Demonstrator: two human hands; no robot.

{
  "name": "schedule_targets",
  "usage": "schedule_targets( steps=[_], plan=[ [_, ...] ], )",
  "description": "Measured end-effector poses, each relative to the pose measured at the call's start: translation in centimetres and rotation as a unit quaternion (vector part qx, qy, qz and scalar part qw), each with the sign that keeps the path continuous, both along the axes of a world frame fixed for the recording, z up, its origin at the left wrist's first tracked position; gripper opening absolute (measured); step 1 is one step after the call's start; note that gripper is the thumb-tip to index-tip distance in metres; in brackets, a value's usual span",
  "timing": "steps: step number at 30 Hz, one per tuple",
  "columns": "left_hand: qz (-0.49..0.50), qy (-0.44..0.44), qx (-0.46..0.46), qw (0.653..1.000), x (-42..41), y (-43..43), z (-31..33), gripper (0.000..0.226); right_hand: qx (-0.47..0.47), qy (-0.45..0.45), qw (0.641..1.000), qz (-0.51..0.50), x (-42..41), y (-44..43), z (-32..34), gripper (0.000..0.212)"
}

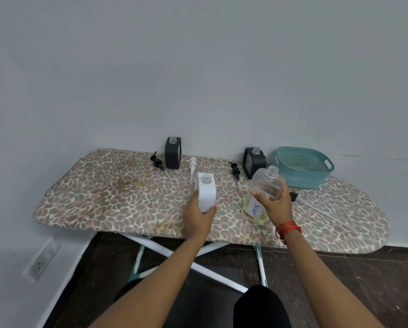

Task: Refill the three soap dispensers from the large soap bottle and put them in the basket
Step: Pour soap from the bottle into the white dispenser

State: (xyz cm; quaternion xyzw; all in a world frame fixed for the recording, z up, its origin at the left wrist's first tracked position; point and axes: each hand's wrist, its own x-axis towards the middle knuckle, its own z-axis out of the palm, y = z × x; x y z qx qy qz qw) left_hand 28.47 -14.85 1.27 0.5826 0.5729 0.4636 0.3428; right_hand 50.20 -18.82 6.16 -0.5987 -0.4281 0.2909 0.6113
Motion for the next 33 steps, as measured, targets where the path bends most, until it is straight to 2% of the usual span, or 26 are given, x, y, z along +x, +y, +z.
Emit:
schedule_targets(
  steps=[5, 10, 19, 27, 33],
  plan=[
    [-0.029, 0.023, -0.038, 0.999, 1.1, 3.9, 1.4, 0.058, 0.004, 0.010, 1.000, -0.001, 0.2, 0.1, -0.4, 0.074],
    [-0.031, 0.039, -0.059, 0.997, 2.8, 9.7, 2.0, 0.064, 0.018, 0.010, 1.000, -0.004, 0.4, 0.3, -0.7, 0.077],
    [-0.027, 0.049, -0.087, 0.995, 5.8, 17.4, 2.2, 0.059, 0.020, 0.007, 1.000, -0.019, 0.8, 1.0, -1.6, 0.080],
    [-0.034, 0.046, -0.089, 0.994, 6.0, 17.9, 2.0, 0.065, 0.011, -0.005, 1.000, -0.016, 0.9, 1.1, -1.8, 0.076],
    [0.026, -0.011, -0.055, 0.998, 6.8, 14.2, 2.6, 0.074, -0.012, -0.018, 1.000, -0.012, 1.0, 1.0, -1.0, 0.072]
  ],
)
